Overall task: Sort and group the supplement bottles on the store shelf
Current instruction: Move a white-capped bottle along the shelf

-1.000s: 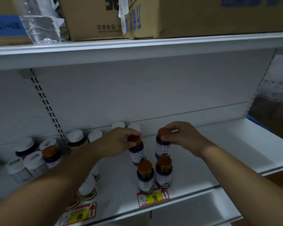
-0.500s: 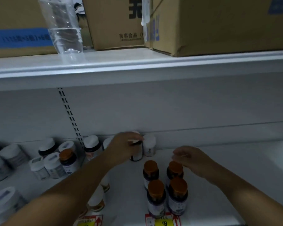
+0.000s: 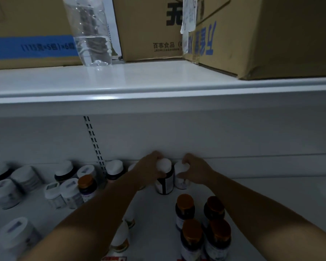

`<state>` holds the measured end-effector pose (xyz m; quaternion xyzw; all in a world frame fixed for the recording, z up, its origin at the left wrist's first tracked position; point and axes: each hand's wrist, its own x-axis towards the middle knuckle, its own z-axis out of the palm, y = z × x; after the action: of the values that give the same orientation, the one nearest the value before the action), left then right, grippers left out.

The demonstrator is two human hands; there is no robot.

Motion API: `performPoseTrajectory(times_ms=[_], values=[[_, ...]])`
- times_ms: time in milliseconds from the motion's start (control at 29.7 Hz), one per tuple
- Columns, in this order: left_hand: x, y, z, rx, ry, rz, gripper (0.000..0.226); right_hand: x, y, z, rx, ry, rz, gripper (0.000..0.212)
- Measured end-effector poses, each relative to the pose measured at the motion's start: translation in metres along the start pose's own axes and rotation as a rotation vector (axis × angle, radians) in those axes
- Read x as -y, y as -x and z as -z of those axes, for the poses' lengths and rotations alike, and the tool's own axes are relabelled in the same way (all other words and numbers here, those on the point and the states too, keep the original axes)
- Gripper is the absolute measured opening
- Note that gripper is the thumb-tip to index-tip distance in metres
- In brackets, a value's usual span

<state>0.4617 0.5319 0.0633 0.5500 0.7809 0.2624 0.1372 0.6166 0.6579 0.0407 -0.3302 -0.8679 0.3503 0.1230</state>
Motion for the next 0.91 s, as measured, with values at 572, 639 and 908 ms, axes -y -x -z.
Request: performPoseTrajectory(times_ms=[572, 639, 908], values=[[-0.053, 0.204, 0.086, -0.555, 1.033, 0.097, 0.026, 0.135, 0.137, -0.012, 0.371, -1.289, 0.136, 0.044], [-0.041, 0.228, 0.092, -0.593, 1.022, 0.129, 0.028, 0.15, 0.143, -0.032, 0.389, -1.242, 0.165, 0.043], [0.043, 0.328, 0.128, -0.746, 0.938, 0.266, 0.031, 0.21, 0.167, -0.123, 0.366, -0.942, 0.222, 0.033]])
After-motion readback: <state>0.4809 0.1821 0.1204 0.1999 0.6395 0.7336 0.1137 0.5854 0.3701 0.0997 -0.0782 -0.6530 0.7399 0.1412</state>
